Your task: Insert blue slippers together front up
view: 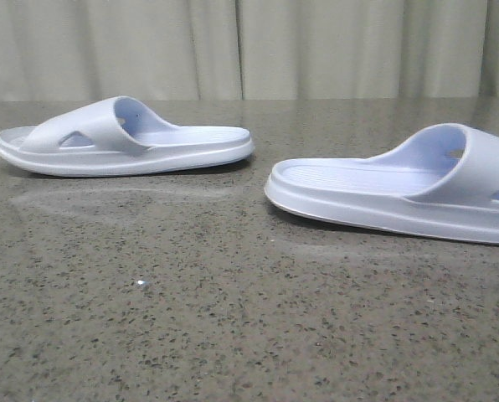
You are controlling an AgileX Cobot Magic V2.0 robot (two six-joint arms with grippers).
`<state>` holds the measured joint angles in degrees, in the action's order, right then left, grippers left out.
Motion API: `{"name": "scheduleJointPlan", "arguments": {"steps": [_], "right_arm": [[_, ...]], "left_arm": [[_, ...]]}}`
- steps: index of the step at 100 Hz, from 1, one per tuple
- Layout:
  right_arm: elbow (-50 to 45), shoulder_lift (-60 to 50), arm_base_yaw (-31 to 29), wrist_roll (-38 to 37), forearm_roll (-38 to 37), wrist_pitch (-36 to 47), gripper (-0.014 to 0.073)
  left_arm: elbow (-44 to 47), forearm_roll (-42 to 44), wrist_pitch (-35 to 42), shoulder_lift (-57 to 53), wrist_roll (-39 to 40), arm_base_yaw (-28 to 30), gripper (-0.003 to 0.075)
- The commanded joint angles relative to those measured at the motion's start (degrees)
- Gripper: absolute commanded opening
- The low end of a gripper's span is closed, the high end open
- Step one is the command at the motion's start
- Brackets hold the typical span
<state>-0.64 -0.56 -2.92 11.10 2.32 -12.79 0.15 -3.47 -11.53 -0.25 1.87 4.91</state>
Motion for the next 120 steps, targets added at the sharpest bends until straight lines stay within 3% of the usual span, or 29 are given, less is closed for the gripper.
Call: {"name": "scheduleJointPlan", "arguments": {"steps": [1,70,100,120], "right_arm": [[-1.21,-1.15,-0.29,-0.15,-0.56,4.43,-0.0089],[-1.21,-1.15,-0.29,-0.15,-0.56,4.8,-0.0089],[-1.21,-1.15,-0.29,-0.15,-0.56,16.34,-0.0089],[-1.21,-1.15,-0.29,-0.15,0.14,17.85,-0.0089]], "left_arm": [[0.52,-0.38,4.44,-1.6,0.45,-0.13,0.0015],[0.52,-0.38,5.59,-1.6,0.45,-0.13,0.0015],[0.52,-0.38,7.49,-1.6,0.45,-0.13,0.0015],[0.52,-0.52,7.92,-1.6,0.45,-0.13,0.0015]]}}
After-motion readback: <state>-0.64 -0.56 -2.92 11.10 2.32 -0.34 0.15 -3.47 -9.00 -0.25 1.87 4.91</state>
